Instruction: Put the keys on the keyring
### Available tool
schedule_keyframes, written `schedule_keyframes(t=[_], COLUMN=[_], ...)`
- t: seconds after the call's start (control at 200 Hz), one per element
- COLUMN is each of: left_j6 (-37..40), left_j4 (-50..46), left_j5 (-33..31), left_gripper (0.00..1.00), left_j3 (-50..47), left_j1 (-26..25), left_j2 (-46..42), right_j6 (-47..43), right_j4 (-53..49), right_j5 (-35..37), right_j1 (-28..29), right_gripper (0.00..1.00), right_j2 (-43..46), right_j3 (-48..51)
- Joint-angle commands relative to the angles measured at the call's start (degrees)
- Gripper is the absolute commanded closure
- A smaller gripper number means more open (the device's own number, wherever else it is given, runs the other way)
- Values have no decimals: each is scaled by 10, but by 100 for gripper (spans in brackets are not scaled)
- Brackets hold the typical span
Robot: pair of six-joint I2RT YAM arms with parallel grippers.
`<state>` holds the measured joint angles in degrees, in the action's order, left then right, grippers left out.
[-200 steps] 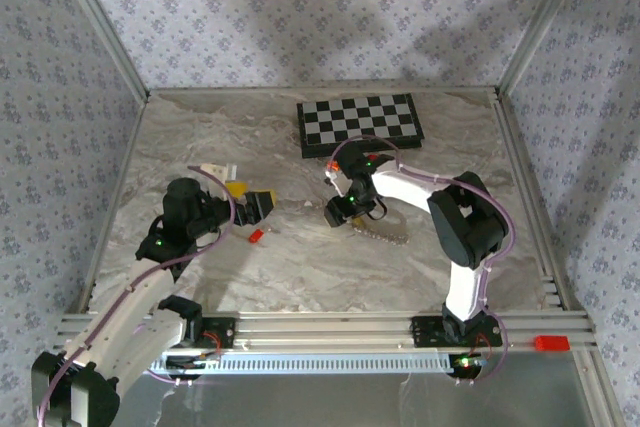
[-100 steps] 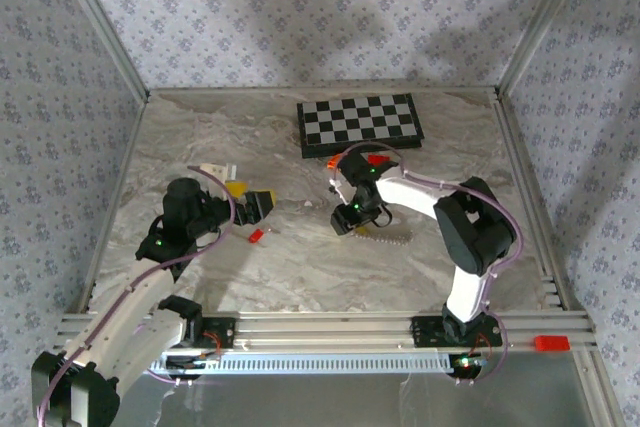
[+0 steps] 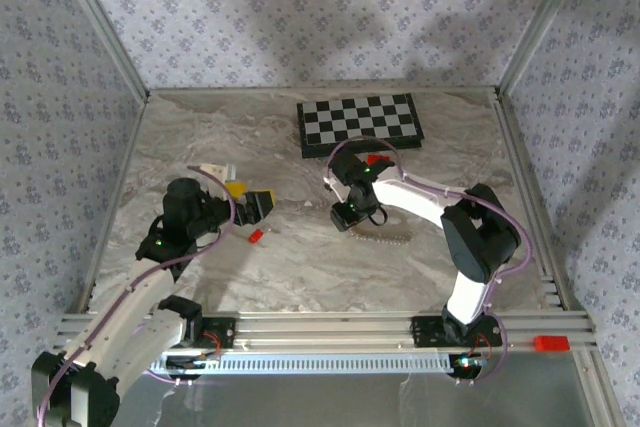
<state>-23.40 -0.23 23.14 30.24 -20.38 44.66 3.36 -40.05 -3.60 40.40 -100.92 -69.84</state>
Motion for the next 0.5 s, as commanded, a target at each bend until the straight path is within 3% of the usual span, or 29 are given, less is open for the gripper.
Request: schedule_keyframes(t=[0.0, 0.495], left_j6=[12, 14], left_j4=[2, 1], left_j5=[0, -2], left_gripper=[0, 0], left_j3=[12, 12], left_j1=[-4, -4], left_j2=[-4, -3], right_j6=[-9, -14], right_j4=[-39, -76], right_j5=[56, 116], right_j1=[13, 45], right_gripper=[54, 56], right_j2=[-20, -84], right_j3=[-28, -64])
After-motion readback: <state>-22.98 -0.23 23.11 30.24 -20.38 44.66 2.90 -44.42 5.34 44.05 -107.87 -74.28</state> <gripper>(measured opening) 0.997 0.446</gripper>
